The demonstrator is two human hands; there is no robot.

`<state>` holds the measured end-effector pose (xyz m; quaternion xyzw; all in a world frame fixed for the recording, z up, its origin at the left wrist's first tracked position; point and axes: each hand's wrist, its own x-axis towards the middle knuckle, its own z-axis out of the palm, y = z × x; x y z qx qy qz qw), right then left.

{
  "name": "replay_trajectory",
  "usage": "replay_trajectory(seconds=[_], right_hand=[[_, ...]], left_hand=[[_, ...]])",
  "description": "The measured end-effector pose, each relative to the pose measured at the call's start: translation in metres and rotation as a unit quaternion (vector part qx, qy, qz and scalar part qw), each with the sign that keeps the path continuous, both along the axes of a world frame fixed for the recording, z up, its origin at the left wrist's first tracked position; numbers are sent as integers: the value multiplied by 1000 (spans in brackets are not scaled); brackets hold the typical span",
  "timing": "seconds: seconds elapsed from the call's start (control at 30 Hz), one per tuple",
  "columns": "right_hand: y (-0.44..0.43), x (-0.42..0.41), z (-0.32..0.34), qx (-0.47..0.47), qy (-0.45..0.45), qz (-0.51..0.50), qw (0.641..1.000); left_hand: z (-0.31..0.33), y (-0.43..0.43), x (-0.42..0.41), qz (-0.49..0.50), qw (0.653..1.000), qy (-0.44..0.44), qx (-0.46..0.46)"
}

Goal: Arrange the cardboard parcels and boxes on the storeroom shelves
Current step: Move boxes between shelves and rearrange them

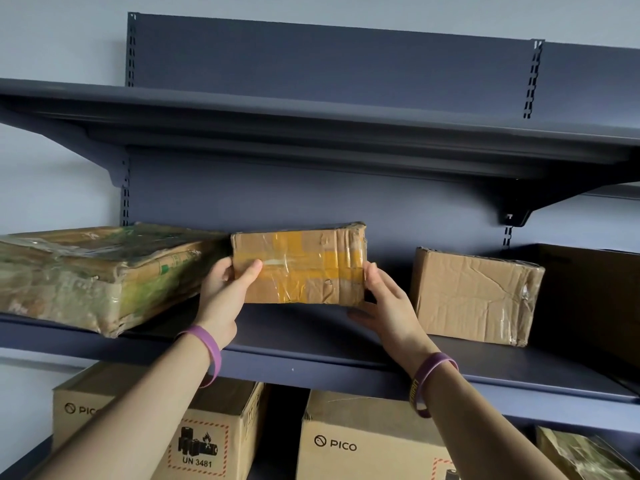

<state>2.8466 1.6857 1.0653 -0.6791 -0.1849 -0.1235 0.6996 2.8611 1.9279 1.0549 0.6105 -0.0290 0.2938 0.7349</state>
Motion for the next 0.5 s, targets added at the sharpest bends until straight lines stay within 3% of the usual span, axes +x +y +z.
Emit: replay_trajectory(seconds=[0.27,0.5], right_hand=[[-1,-3,6,51,61,-45,996],[-4,1,3,64,36,-70,995]], left_hand=[[6,-9,-12,-21,997,-26,74],[8,-12,-12,-44,993,4,111]])
